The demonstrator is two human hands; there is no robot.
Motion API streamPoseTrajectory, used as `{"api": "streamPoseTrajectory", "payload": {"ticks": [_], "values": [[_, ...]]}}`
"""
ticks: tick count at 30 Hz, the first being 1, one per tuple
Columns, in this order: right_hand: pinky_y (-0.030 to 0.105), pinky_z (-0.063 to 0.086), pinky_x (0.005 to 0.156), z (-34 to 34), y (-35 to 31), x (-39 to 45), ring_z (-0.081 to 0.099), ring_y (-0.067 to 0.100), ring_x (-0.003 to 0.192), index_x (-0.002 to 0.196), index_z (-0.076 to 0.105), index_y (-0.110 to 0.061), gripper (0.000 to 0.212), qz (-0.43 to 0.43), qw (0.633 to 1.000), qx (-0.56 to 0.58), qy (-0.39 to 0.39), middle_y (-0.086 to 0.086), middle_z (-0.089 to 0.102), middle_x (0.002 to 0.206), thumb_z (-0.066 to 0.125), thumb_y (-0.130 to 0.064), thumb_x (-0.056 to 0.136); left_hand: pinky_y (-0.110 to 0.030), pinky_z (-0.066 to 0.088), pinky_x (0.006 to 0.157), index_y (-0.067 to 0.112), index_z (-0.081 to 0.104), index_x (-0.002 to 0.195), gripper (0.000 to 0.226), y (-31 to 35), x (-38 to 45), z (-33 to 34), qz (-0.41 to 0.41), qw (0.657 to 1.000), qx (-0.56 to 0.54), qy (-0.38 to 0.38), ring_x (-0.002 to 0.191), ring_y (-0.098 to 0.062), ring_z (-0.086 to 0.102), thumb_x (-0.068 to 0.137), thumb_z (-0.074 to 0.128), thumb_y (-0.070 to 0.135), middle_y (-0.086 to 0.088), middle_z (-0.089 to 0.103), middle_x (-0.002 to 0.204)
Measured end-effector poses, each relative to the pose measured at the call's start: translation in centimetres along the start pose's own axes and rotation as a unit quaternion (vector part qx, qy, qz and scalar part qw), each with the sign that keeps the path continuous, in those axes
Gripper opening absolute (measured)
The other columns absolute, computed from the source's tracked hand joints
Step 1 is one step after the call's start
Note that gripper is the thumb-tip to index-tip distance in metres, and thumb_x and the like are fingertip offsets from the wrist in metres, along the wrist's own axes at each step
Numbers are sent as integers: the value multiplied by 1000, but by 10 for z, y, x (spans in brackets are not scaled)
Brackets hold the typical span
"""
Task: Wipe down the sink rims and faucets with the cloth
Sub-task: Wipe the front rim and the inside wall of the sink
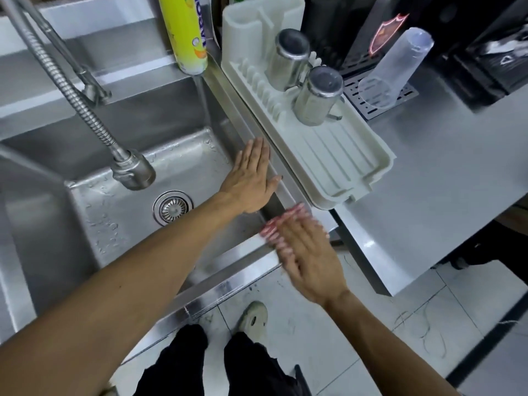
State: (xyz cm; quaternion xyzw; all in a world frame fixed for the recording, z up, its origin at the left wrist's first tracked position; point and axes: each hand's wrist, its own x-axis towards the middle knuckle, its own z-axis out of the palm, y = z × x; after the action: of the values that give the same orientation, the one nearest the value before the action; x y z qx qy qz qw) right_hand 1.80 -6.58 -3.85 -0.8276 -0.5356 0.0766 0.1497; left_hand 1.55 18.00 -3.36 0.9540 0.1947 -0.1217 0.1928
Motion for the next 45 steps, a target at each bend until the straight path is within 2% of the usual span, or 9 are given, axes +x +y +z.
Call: {"api": "streamPoseTrajectory", "payload": {"ticks": [4,10,15,19,31,36,39,42,45], "values": [[46,14,128,16,-23,-3,29,28,154,154,46,-13,55,93,994,18,58,6,40,162,40,-36,104,-43,-8,127,14,-21,159,72,-7,-13,-8,27,998,24,-58,154,-19,-24,108,14,51,-3,-30,165],[49,24,125,61,-142,-16,30,28,153,152,49,-15,55,-120,991,55,-8,6,45,159,43,-43,105,-41,-7,127,18,-16,160,66,-10,-22,-21,51,994,53,-86,155,-17,-20,109,13,47,0,-25,167],[43,21,126,24,-44,3,46,31,142,143,59,-12,50,-97,995,20,33,10,57,147,53,-34,99,-42,-6,127,16,-14,161,68,-5,-22,-18,42,994,62,-83,156,-18,-18,108,14,49,-2,-23,168],[48,14,128,-9,26,4,23,25,156,157,40,-14,58,-6,999,-35,5,7,38,163,35,-44,107,-42,-9,127,13,-12,161,70,8,-35,9,74,994,75,-41,156,-23,-18,108,15,50,-8,-21,168],[45,8,130,-1,2,-4,14,20,158,159,37,-18,53,8,1000,19,-5,1,29,167,36,-37,109,-45,0,127,17,5,164,66,2,-172,64,65,998,17,8,157,-22,-14,107,14,49,-2,-6,171],[46,38,116,-12,-38,65,54,33,133,128,69,-18,58,-21,983,8,-180,6,66,137,28,-50,102,-41,31,118,16,33,158,62,-19,-241,67,9,998,7,63,150,-22,34,107,25,48,-1,30,166],[50,49,101,-7,-83,124,62,35,111,114,70,-17,56,96,910,-56,-399,10,68,126,32,-54,95,-36,47,81,21,52,129,39,-21,-241,58,-115,982,-105,109,101,-23,66,102,38,46,3,70,112],[47,43,105,13,-139,139,57,29,117,126,61,-16,48,31,856,-47,-513,8,60,137,28,-44,104,-36,39,66,26,48,98,28,-40,-231,42,-263,956,-126,18,77,-30,62,103,29,46,4,63,76],[42,36,100,19,-155,138,49,30,132,141,51,-19,48,-9,827,-28,-561,8,48,154,23,-39,107,-38,43,83,27,62,100,46,-73,-231,35,-299,927,-184,-131,105,-31,63,106,22,47,-5,71,111]]}}
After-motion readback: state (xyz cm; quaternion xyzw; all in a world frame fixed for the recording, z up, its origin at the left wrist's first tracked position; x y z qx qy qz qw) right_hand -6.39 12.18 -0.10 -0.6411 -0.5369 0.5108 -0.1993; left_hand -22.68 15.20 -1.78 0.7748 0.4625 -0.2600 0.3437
